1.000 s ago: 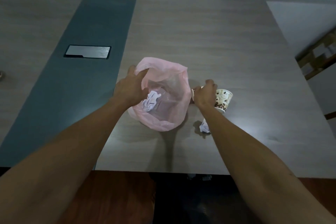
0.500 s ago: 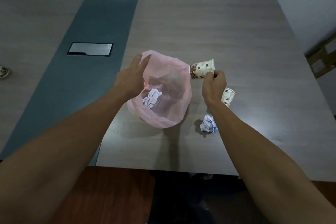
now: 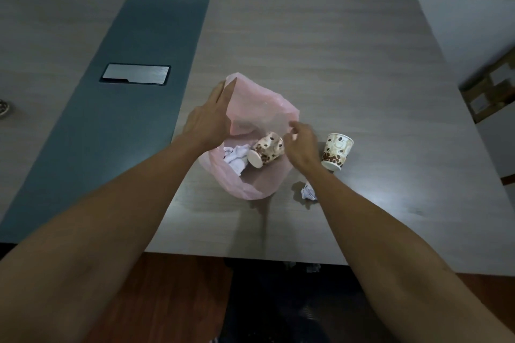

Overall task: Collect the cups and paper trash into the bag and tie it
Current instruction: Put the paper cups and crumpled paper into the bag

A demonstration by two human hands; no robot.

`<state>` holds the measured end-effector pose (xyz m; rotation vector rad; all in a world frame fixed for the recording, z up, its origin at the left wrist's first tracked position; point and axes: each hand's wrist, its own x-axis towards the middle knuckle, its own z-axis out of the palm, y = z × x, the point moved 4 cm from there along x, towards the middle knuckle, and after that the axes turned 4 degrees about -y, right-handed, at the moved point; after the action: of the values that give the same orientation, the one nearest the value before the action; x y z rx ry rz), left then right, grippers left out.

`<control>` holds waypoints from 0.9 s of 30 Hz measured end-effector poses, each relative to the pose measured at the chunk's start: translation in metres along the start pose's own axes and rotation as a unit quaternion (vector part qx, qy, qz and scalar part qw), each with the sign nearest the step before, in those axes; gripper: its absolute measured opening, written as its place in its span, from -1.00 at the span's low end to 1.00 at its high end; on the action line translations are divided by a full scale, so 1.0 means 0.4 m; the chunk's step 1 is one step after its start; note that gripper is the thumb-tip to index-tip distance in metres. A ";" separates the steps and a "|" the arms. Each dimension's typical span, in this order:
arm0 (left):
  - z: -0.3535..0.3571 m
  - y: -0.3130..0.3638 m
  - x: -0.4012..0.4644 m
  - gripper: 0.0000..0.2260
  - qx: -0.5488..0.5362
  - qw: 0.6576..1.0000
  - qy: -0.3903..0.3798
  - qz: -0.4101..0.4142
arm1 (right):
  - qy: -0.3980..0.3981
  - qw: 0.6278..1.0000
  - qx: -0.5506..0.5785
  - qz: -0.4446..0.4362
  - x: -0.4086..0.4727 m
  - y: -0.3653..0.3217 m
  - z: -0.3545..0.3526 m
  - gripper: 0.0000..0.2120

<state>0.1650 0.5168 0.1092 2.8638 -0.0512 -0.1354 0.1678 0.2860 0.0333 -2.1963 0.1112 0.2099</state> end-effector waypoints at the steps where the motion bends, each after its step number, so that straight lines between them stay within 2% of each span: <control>1: 0.004 -0.001 -0.001 -0.17 0.001 1.000 -0.002 0.000 | 0.041 0.999 -0.031 0.004 0.004 0.008 -0.038 -0.59; 4: 0.014 -0.006 -0.003 -0.17 0.004 1.000 0.000 0.007 | 0.102 0.988 -0.103 0.058 0.030 0.067 -0.144 -0.60; 8: 0.020 -0.011 -0.010 -0.19 0.009 1.000 0.004 0.012 | 0.028 0.964 -0.234 0.124 0.066 0.160 -0.222 -0.59; 11: 0.022 -0.018 -0.014 -0.21 0.014 1.000 0.011 0.012 | 0.007 0.952 -0.256 0.169 0.067 0.205 -0.238 -0.65; 14: 0.024 -0.029 -0.012 -0.25 0.018 1.000 0.009 0.010 | 0.039 0.960 -0.214 0.176 0.057 0.202 -0.247 -0.67; 18: 0.010 -0.038 -0.009 -0.36 -0.001 1.000 0.024 0.016 | 0.121 0.989 -0.050 0.067 0.059 0.111 -0.257 -0.66; 21: -0.002 -0.044 -0.004 -0.43 -0.020 0.999 0.028 0.013 | 0.149 0.986 0.072 0.005 0.054 0.031 -0.232 -0.81; 23: -0.007 -0.044 -0.002 -0.45 -0.024 0.999 0.030 0.013 | 0.117 0.985 0.122 -0.023 0.035 -0.031 -0.186 -0.90; 27: -0.011 -0.052 0.003 -0.43 -0.035 0.999 0.021 -0.001 | 0.001 0.980 0.198 -0.024 -0.004 -0.096 -0.060 -0.93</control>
<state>0.1671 0.5379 0.1076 2.7949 -0.0355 -0.0751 0.1747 0.2892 0.0779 -1.7998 0.0934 0.1435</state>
